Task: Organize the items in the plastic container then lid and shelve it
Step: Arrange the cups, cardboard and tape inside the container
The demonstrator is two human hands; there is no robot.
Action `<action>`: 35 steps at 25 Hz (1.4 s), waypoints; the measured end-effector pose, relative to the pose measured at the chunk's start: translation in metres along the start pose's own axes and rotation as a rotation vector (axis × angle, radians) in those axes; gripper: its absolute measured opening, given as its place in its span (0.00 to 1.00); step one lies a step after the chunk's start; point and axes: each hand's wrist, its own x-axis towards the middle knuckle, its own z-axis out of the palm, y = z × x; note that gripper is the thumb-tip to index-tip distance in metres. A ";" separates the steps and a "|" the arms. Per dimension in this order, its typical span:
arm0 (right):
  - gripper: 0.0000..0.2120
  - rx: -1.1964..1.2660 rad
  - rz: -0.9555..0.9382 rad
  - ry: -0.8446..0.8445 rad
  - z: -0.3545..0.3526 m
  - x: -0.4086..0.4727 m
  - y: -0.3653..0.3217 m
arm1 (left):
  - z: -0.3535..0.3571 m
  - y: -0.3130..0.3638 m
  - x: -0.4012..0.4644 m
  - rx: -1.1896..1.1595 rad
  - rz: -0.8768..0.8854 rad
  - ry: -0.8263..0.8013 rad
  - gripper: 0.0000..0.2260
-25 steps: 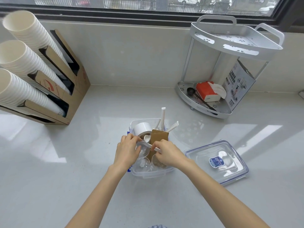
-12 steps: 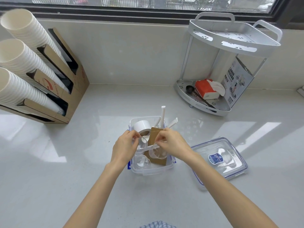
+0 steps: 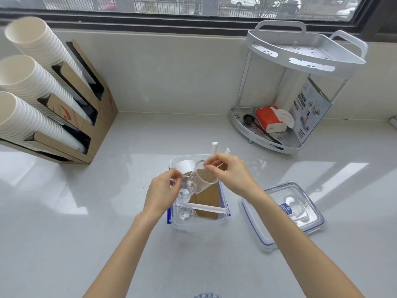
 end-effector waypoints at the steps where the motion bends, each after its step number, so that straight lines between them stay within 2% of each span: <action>1: 0.05 0.004 0.003 0.000 0.003 0.000 0.000 | 0.000 0.002 0.000 -0.037 -0.004 -0.012 0.07; 8: 0.04 -0.016 0.056 0.050 0.022 -0.002 0.013 | -0.005 0.009 -0.003 -0.222 -0.075 -0.098 0.08; 16: 0.04 -0.137 0.084 -0.080 0.035 -0.002 0.026 | -0.012 0.012 -0.006 -0.239 -0.157 -0.229 0.14; 21: 0.10 0.009 0.158 -0.074 0.033 0.002 0.030 | -0.016 0.008 -0.008 -0.225 -0.100 -0.534 0.26; 24: 0.12 0.076 0.199 -0.118 0.030 0.004 0.030 | -0.010 0.009 -0.010 -0.072 0.027 -0.451 0.30; 28: 0.13 0.056 0.208 -0.075 0.025 0.004 0.026 | -0.007 0.014 -0.012 -0.047 0.143 -0.281 0.27; 31: 0.14 -0.013 0.144 -0.107 0.027 0.004 0.019 | -0.008 0.014 -0.014 -0.078 0.167 -0.244 0.26; 35: 0.15 0.070 0.155 -0.115 0.031 0.006 0.014 | -0.011 0.007 -0.013 -0.177 0.099 -0.158 0.22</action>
